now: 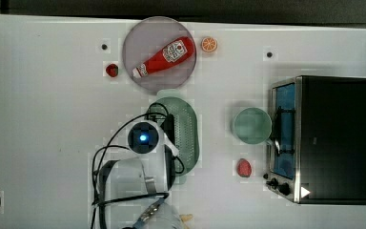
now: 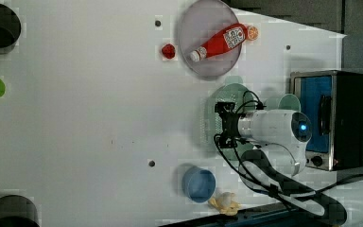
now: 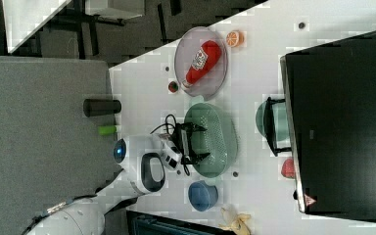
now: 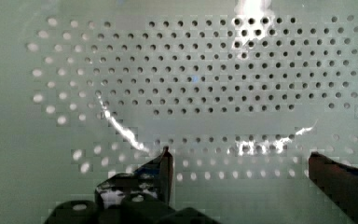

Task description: Drag strainer right to left.

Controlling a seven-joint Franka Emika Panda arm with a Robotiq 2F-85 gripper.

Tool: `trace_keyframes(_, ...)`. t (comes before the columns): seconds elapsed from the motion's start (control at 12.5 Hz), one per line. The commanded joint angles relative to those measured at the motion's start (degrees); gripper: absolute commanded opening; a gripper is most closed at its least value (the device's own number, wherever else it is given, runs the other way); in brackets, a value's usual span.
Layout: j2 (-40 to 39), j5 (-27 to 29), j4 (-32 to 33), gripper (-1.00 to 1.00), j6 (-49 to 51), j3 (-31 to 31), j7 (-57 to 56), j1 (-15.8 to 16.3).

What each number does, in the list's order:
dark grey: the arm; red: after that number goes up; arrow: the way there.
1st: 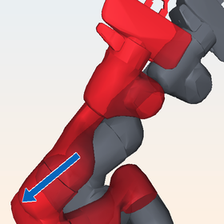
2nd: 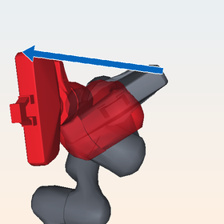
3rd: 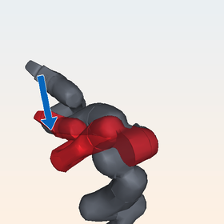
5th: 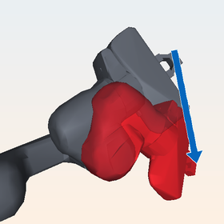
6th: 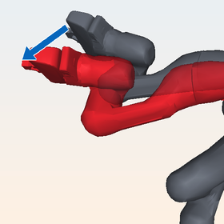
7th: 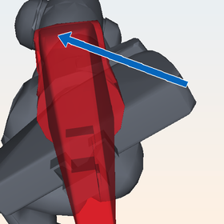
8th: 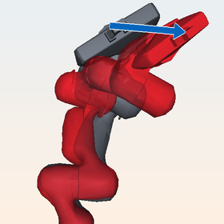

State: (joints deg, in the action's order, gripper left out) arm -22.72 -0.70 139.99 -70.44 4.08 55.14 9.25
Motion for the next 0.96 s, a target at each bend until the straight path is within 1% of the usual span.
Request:
trace_keyframes(0.08, -1.08, -0.63, -2.77, 1.0, 1.22, 3.49, 8.52, 3.93)
trace_keyframes(0.4, -3.38, -0.55, -7.27, 1.0, 4.09, 5.33, 13.99, 7.29)
trace_keyframes(0.8, -6.63, -0.31, -13.86, 1.0, 7.38, 5.61, 18.42, 12.3)
trace_keyframes(0.96, -7.69, 0.8, -15.89, 1.0, 7.75, 5.63, 19.92, 14.16)
